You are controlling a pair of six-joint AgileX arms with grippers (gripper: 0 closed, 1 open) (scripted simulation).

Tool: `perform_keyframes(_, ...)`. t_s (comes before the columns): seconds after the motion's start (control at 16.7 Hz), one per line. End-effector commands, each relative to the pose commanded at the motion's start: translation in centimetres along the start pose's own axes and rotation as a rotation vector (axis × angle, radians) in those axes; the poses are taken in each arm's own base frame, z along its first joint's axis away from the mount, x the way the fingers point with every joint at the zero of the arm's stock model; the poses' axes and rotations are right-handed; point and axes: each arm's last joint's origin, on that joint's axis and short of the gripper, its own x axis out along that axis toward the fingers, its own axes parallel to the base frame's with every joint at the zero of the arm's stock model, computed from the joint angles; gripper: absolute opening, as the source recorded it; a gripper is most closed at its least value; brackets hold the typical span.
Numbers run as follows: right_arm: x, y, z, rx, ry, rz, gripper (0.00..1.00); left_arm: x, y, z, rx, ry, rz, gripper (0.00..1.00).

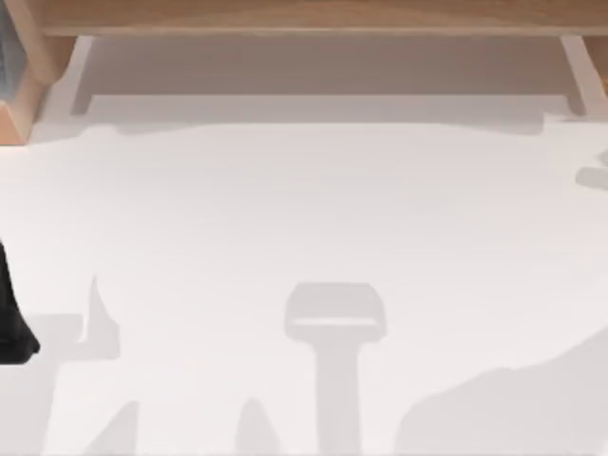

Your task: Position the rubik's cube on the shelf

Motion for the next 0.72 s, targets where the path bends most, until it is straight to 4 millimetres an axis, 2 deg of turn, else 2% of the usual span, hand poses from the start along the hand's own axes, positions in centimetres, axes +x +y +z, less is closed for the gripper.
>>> perform_keyframes(0.6, 0.0, 0.0, 0.0, 0.0, 0.0, 0.0, 0.02, 0.0, 0.0, 0.0, 0.0, 0.0, 0.0, 1.0)
perform_keyframes(0.72, 0.0, 0.0, 0.0, 0.0, 0.0, 0.0, 0.0, 0.0, 0.0, 0.0, 0.0, 0.0, 0.0, 1.0)
